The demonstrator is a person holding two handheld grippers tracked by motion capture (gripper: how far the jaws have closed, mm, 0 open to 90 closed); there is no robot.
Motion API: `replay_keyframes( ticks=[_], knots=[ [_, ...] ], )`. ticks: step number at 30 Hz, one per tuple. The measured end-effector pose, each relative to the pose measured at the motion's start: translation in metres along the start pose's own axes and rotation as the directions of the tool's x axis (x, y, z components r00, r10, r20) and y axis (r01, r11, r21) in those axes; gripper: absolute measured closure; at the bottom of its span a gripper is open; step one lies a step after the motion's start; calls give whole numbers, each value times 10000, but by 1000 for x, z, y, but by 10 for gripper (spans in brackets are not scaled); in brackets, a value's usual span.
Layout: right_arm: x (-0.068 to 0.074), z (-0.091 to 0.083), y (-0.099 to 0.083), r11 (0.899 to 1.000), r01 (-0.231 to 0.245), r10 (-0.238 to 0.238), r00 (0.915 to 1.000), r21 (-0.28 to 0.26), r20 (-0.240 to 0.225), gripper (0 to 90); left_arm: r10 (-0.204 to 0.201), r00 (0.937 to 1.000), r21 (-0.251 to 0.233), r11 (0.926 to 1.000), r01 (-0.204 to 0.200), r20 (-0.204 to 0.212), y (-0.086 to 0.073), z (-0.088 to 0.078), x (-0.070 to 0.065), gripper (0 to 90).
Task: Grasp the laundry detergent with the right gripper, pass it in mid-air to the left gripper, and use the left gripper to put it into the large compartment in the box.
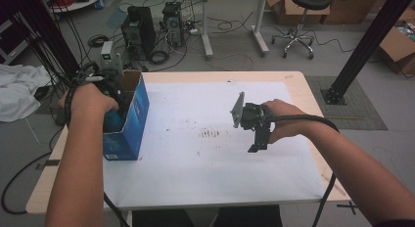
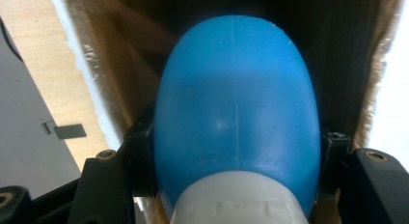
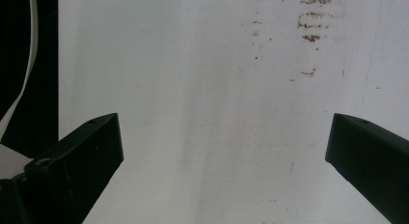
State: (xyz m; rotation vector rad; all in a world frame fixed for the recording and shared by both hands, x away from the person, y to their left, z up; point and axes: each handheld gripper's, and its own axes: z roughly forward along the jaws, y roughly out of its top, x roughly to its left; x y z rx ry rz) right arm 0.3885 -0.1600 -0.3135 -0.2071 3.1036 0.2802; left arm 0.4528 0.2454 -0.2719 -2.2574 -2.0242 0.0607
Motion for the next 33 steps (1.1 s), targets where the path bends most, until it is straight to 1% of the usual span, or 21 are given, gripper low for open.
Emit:
replay_keyframes(
  ticks=[6, 8, 10, 11, 12, 14, 15, 18, 19, 20, 25, 27, 33],
  knots=[
    [0, 0, 0, 10000, -15, 15, 10000, -41, 15, 0, 55, 10000, 113, 9999, -55, -6, 1, 13, -2, 381],
    [0, 0, -1, 10000, -34, 34, 10000, -39, 34, 0, 53, 10000, -57, 10000, -53, -11, 0, 12, -2, 381],
    [0, 0, -1, 10000, -36, 36, 10000, -56, 22, 0, 277, 9996, 15, 9996, -277, -39, -1, 13, -2, 381],
    [0, 0, -1, 10000, -26, 26, 10000, -47, 35, 0, 391, 9992, -43, 9992, -391, -59, -1, 13, -3, 380],
    [0, 1, -1, 10000, -30, 30, 10000, -55, 17, 0, 413, 9991, -114, 9991, -414, -92, -2, 14, -3, 380],
    [1, 1, -1, 10000, -39, 39, 10000, -87, 13, 0, 126, 9999, -94, 9999, -126, -30, -2, 14, -3, 380],
    [1, 2, 0, 10000, -34, 34, 10000, -83, 15, 0, 117, 9999, -71, 9999, -117, -22, -2, 14, -3, 380],
    [0, 3, 0, 9999, -44, 44, 10000, -96, 10, 0, -152, 9998, -289, 9995, 155, 90, -3, 15, -2, 377],
    [0, 3, 0, 10000, -28, 28, 10000, -94, 4, 0, -114, 9998, -252, 9996, 118, 156, -3, 15, -2, 376],
    [0, 3, 1, 9999, -22, 22, 10000, -103, 16, 0, -87, 9998, -319, 9994, 93, 177, -4, 15, -2, 375],
    [0, 3, 1, 9999, -12, 12, 10000, -125, 13, 0, -164, 9995, -383, 9991, 175, 286, -5, 15, -1, 373],
    [0, 3, 1, 9999, -33, 33, 10000, -111, 23, 0, -154, 9996, -455, 9988, 164, 233, -6, 15, -2, 372],
    [1, 3, 2, 9999, -8, 9, 10000, -143, 34, 0, -38, 9999, -431, 9991, 43, 112, -7, 15, -2, 333]
  ],
)
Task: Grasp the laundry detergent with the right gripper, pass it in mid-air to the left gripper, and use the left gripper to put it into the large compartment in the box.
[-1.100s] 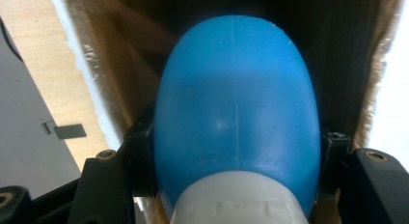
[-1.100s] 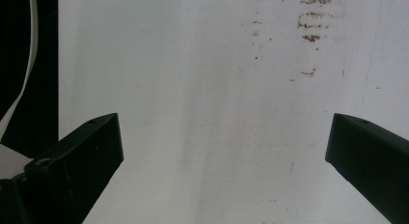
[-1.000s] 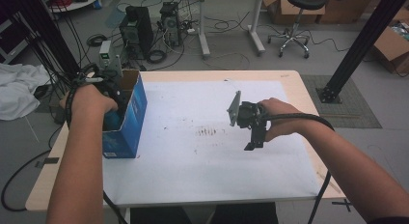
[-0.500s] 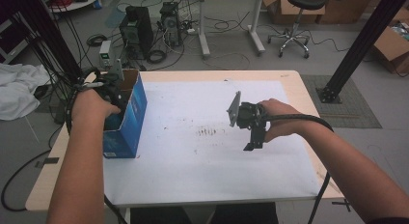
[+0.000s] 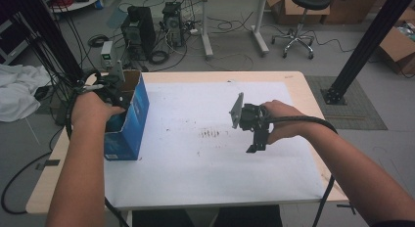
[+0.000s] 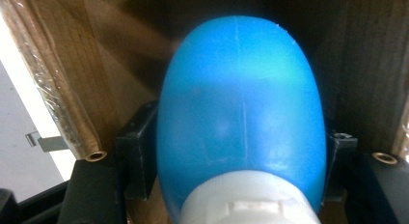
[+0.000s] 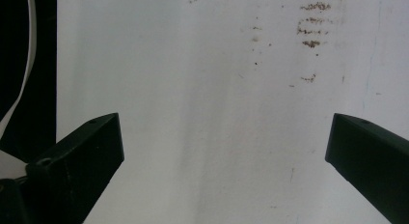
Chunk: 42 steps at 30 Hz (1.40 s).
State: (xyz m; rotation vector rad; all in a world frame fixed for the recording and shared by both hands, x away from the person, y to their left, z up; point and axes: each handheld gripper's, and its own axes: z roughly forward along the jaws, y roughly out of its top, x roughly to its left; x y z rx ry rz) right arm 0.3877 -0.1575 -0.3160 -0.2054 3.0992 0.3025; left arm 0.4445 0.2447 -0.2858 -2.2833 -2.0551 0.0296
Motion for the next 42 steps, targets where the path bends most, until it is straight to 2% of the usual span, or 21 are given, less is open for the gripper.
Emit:
replay_keyframes(
  ticks=[6, 16, 24, 29, 34, 37, 39, 42],
  knots=[
    [-1, 1, 1, 10000, 16, -16, 10000, 14, -15, 0, 76, 9999, -191, 9998, -78, -115, -2, -7, -1, 310],
    [-1, 2, 2, 10000, 43, -43, 10000, -13, -41, 0, 255, 9995, -224, 9994, -259, -205, -5, -21, -4, 297],
    [-1, 2, 3, 9999, 83, -83, 10000, -94, -11, 0, 273, 9985, -463, 9985, -296, -484, -8, -42, -5, 246],
    [-1, 2, 3, 9999, 79, -79, 10000, -115, 5, 0, 483, 9979, -672, 9964, -510, -423, -12, -55, -7, 240],
    [0, 1, 3, 9999, 75, -75, 10000, -98, 32, 0, 517, 9982, -771, 9956, -541, -319, -14, -67, -9, 204],
    [0, 1, 2, 9999, 74, -74, 10000, -111, 54, 0, 864, 9962, -846, 9926, -866, -57, -15, -73, -11, 176],
    [1, 0, 2, 9999, 59, -58, 10000, -119, 63, 0, 1136, 9935, -777, 9905, -1138, -69, -16, -76, -12, 162],
    [0, -1, 1, 9999, 10, -9, 10000, -139, 77, 0, 1289, 9917, -952, 9871, -1287, -41, -18, -83, -14, 154]
  ],
)
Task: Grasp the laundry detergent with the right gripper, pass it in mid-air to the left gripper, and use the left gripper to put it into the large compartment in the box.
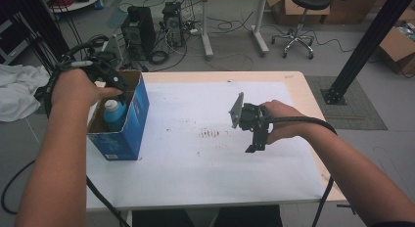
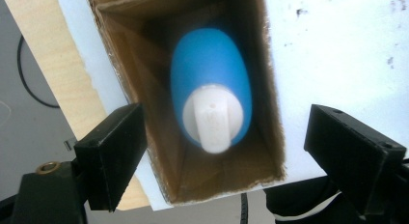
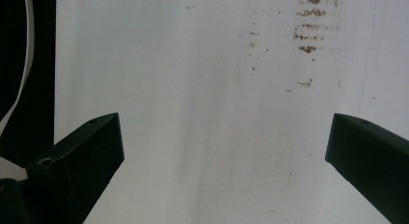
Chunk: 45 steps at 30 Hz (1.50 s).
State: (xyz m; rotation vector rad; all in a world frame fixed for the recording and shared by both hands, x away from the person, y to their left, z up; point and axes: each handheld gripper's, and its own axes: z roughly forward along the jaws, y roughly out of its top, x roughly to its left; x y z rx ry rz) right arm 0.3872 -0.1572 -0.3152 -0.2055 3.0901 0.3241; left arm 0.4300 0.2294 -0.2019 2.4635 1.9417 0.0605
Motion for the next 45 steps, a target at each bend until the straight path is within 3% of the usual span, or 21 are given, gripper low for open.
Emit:
replay_keyframes(
  ticks=[5, 7, 12, 18, 23, 27, 31, 34, 35, 36, 38, 41, 43, 44, 45],
  knots=[
    [0, -1, 0, 10000, -39, 39, 10000, -13, 24, 0, 293, 9994, -130, 9995, -290, 187, -1, -12, -4, 105],
    [0, -1, 0, 10000, -5, 5, 10000, -17, 21, 0, 581, 9979, -243, 9981, -574, 278, -2, -17, -7, 87],
    [0, -1, 0, 10000, -8, 8, 10000, -9, 30, 0, 905, 9957, -201, 9957, -901, 205, -3, -28, -14, 63],
    [0, -1, 0, 9999, -102, 102, 9999, -6, 24, 0, 1565, 9875, -330, 9872, -1559, 162, -4, -40, -25, 43],
    [0, -2, -1, 9999, -110, 110, 9999, -41, 40, 0, 2405, 9705, -376, 9701, -2397, 179, -7, -46, -38, 26],
    [0, -3, -3, 9998, -185, 185, 9998, -11, 30, 0, 3384, 9406, -326, 9408, -3375, 285, -9, -48, -50, 4],
    [0, -3, -4, 9998, -197, 197, 9998, -4, 25, 0, 4094, 9118, -244, 9123, -4088, 328, -10, -46, -62, 3],
    [0, -4, -5, 9997, -253, 253, 9997, 11, 12, 0, 4707, 8805, -240, 8823, -4701, 570, -10, -44, -72, 2],
    [-1, -4, -6, 9997, -264, 264, 9997, 13, 18, 0, 4999, 8637, -259, 8660, -4993, 643, -10, -44, -76, 2],
    [-1, -4, -6, 9996, -287, 287, 9996, 27, 20, 0, 5393, 8386, -301, 8420, -5387, 771, -10, -43, -80, 2],
    [-1, -3, -7, 9994, -340, 341, 9994, 88, -22, 0, 6277, 7725, -383, 7778, -6273, 960, -12, -40, -90, 2],
    [0, -2, -8, 9993, -315, 316, 9995, 194, -32, 0, 7128, 6912, -295, 6984, -7151, 1190, -16, -32, -107, 1],
    [0, -2, -8, 9994, -306, 307, 9995, 173, -31, 0, 7625, 6303, -217, 6394, -7685, 1462, -18, -26, -118, 1],
    [1, -2, -8, 9993, -337, 338, 9994, 172, -27, 0, 7826, 6040, -63, 6117, -7911, 1510, -19, -23, -124, 1],
    [1, -2, -9, 9993, -327, 327, 9995, 166, -6, 0, 7931, 5909, 35, 5970, -8022, 1481, -19, -20, -129, 1]
  ],
)
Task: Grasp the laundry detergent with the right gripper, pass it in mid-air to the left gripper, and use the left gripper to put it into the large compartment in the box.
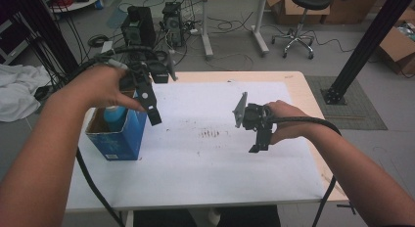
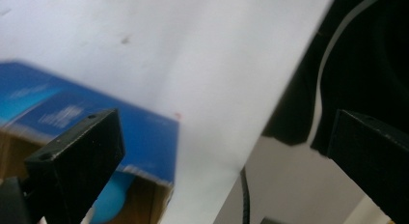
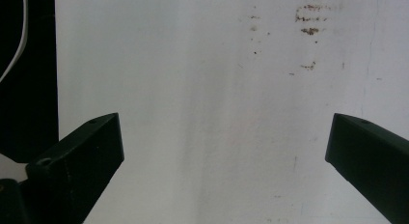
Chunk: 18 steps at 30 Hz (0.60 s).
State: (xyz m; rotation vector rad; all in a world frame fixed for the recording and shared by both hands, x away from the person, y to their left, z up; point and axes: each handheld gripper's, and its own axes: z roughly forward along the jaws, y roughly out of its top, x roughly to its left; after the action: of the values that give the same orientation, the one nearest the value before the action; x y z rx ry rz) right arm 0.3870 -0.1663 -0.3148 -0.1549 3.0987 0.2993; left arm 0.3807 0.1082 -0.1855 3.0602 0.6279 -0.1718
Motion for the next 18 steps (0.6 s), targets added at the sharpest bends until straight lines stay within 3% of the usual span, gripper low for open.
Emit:
replay_keyframes(
  ticks=[5, 7, 9, 12, 18],
  knots=[
    [2, 1, -2, 10000, 21, -21, 10000, 85, 31, 0, 941, 9956, 312, 9951, -940, -23, 17, 14, -15, 1],
    [1, 0, -3, 10000, -3, 3, 10000, 72, 35, 0, 1499, 9886, 285, 9884, -1494, -160, 23, 18, -21, 1],
    [0, -2, -4, 10000, 6, -7, 10000, 22, 49, 0, 1770, 9841, 299, 9838, -1765, -167, 28, 22, -24, 1],
    [-2, -3, -8, 10000, -90, 90, 9999, 37, 69, 0, 2138, 9765, 317, 9766, -2129, -261, 35, 27, -26, 1],
    [-2, -6, -11, 9998, -197, 196, 9997, 31, 160, 0, 2354, 9714, 535, 9709, -2335, -304, 42, 36, -27, 1]
  ],
)
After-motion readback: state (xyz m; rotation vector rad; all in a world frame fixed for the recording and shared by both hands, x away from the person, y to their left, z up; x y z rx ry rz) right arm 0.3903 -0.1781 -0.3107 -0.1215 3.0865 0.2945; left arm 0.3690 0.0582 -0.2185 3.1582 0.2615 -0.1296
